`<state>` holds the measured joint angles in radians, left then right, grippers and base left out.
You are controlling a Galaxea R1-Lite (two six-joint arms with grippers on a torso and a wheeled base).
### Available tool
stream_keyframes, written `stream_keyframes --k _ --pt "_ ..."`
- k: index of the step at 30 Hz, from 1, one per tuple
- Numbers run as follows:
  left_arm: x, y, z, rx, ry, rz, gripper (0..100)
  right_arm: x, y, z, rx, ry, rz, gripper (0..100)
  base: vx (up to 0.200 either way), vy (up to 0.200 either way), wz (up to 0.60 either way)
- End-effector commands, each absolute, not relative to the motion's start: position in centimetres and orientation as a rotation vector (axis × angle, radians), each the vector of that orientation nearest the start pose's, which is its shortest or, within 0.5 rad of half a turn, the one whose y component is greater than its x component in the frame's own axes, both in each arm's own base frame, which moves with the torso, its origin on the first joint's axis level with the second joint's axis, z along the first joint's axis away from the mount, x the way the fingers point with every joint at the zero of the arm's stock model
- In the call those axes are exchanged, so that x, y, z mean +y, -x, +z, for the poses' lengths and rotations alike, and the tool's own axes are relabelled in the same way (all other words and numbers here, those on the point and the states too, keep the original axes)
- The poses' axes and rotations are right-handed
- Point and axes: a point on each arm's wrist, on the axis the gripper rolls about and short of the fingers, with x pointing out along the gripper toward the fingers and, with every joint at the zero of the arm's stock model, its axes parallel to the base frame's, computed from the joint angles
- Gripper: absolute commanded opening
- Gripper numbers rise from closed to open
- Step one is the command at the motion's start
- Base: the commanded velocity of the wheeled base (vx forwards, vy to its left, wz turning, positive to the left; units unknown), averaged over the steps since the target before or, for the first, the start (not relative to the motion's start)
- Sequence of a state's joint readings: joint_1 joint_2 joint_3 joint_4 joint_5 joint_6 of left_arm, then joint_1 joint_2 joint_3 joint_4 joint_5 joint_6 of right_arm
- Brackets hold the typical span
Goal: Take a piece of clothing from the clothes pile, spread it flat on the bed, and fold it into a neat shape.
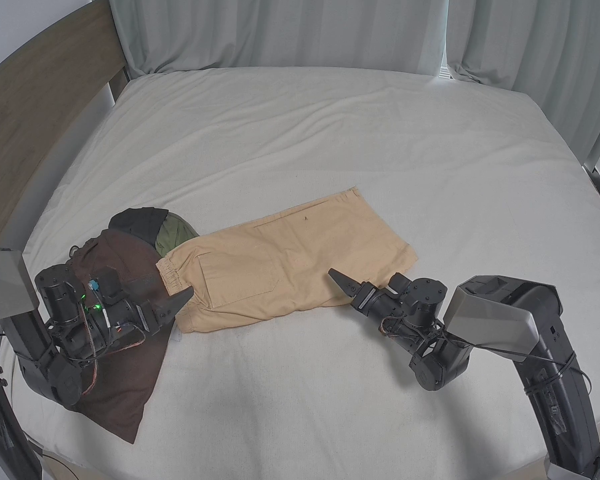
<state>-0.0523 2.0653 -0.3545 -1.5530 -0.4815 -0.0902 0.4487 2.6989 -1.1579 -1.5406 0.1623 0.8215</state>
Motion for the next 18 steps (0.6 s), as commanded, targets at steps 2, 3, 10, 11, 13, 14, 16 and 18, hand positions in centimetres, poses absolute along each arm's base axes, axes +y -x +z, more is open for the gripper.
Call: stream_keyframes --k 2,3,10,11,13,14,16,18 --pt "-2.7 -29.1 6.3 0.187 0.123 -0.528 100 20.3 -41.1 -5.2 0.25 -0.795 0.574 100 0.0 0.0 0.0" --pt "-2.6 -29.1 6.2 0.188 0.124 -0.526 100 20.3 -41.1 -5.6 0.255 -0.794 0.57 100 0.0 0.0 0.0" --pt "-2.6 -29.2 6.2 0.187 0.125 -0.525 100 20.2 -41.3 -6.0 0.261 -0.791 0.565 0 0.0 0.0 0.0" --pt "-2.6 -29.2 6.2 0.188 0.125 -0.526 100 20.3 -41.3 -6.0 0.26 -0.791 0.568 0 0.0 0.0 0.0" --pt "-2.6 -29.2 6.1 0.19 0.126 -0.526 100 20.3 -41.3 -6.1 0.262 -0.791 0.567 0 0.0 0.0 0.0" --pt "-2.6 -29.3 6.0 0.194 0.127 -0.526 100 20.3 -41.3 -6.1 0.263 -0.791 0.566 0 0.0 0.0 0.0" --pt "-2.6 -29.3 5.9 0.196 0.127 -0.524 100 20.3 -41.3 -6.2 0.265 -0.791 0.566 0 0.0 0.0 0.0" --pt "-2.6 -29.3 5.9 0.198 0.129 -0.524 100 20.3 -41.2 -6.2 0.264 -0.791 0.564 0 0.0 0.0 0.0"
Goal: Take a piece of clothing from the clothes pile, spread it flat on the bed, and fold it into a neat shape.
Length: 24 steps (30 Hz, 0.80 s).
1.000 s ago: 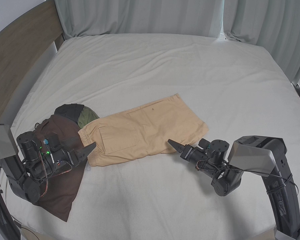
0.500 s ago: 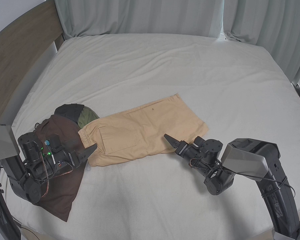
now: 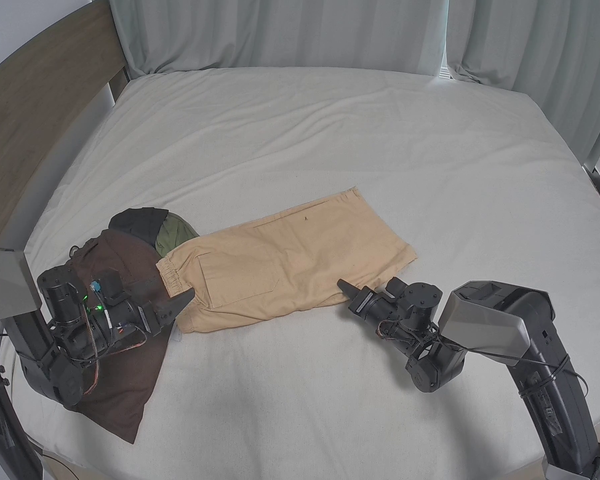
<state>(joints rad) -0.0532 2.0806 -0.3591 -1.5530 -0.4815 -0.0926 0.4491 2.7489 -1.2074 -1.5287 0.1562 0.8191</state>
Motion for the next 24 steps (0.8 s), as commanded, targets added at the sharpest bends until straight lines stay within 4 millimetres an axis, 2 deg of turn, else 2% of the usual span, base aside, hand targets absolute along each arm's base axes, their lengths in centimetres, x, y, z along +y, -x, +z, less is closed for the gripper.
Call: stream_keyframes --k 1,6,10,16,24 --pt "-2.6 -29.3 5.9 0.199 0.129 -0.524 100 20.3 -41.2 -6.2 0.264 -0.791 0.564 0 0.0 0.0 0.0" --pt "-2.6 -29.4 5.6 0.206 0.133 -0.523 100 19.7 -40.9 -6.0 0.265 -0.788 0.538 0 0.0 0.0 0.0" --pt "-2.6 -29.5 5.5 0.208 0.134 -0.525 100 19.1 -39.9 -3.9 0.271 -0.782 0.531 0 0.0 0.0 0.0" --pt "-3.0 -29.6 5.1 0.222 0.134 -0.535 100 17.5 -37.9 -1.9 0.302 -0.756 0.502 0 0.0 0.0 0.0" --pt "-3.0 -29.5 5.1 0.222 0.135 -0.536 100 16.1 -35.4 -2.9 0.397 -0.714 0.456 0 0.0 0.0 0.0"
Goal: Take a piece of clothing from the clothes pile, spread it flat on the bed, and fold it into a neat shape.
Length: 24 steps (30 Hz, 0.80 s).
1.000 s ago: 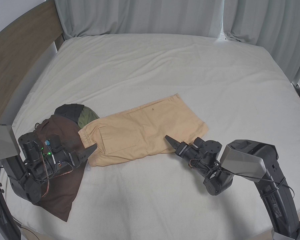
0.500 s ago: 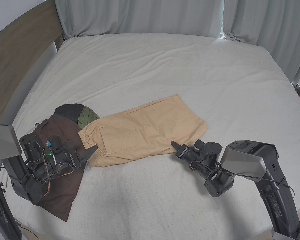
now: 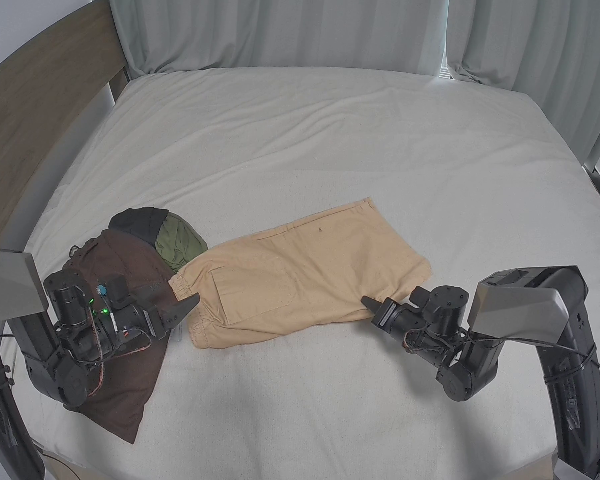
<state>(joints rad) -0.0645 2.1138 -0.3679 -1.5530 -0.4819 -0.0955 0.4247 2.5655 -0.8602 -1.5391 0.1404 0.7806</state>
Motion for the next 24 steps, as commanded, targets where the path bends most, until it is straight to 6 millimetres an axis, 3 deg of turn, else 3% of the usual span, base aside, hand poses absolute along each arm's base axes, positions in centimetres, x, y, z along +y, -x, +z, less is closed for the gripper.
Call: stream_keyframes --k 1,4,18,24 --pt "-3.0 -29.5 5.1 0.224 0.136 -0.536 100 16.0 -35.1 -2.9 0.406 -0.703 0.452 0 0.0 0.0 0.0" --pt "-3.0 -29.5 5.1 0.224 0.136 -0.536 100 15.6 -34.2 -2.8 0.429 -0.687 0.443 0 0.0 0.0 0.0" --pt "-2.9 -29.4 5.0 0.231 0.138 -0.531 100 11.8 -25.6 0.1 0.59 -0.607 0.343 0 0.0 0.0 0.0" --pt "-2.9 -29.4 4.9 0.234 0.138 -0.535 100 11.3 -24.0 0.1 0.625 -0.575 0.312 0 0.0 0.0 0.0"
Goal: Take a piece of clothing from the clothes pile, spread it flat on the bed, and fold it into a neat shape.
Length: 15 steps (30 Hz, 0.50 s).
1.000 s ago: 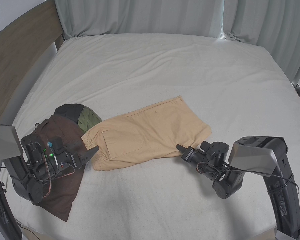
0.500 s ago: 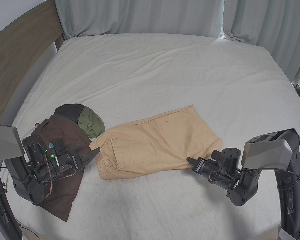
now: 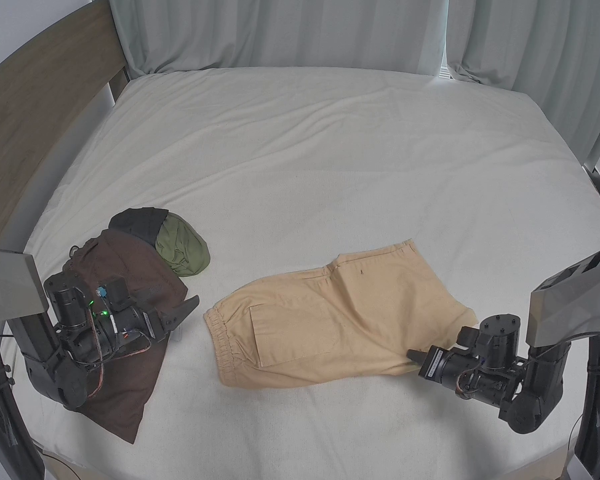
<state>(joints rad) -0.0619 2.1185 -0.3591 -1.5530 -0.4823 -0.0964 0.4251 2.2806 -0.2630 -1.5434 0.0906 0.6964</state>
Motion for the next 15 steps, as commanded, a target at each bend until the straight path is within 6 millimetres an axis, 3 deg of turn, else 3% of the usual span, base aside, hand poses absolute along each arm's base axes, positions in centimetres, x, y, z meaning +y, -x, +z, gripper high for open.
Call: stream_keyframes --k 1,9,10,15 --pt "-2.9 -29.4 4.9 0.234 0.139 -0.538 100 11.2 -23.9 0.0 0.626 -0.568 0.303 0 0.0 0.0 0.0" --pt "-2.9 -29.6 4.6 0.242 0.142 -0.55 100 11.2 -23.7 -0.3 0.642 -0.559 0.297 0 0.0 0.0 0.0" --pt "-2.9 -29.6 4.6 0.242 0.142 -0.549 100 11.2 -23.6 -0.4 0.645 -0.556 0.296 100 0.0 0.0 0.0" --pt "-2.9 -29.5 4.5 0.244 0.142 -0.55 100 11.5 -22.3 -0.5 0.688 -0.52 0.322 100 0.0 0.0 0.0"
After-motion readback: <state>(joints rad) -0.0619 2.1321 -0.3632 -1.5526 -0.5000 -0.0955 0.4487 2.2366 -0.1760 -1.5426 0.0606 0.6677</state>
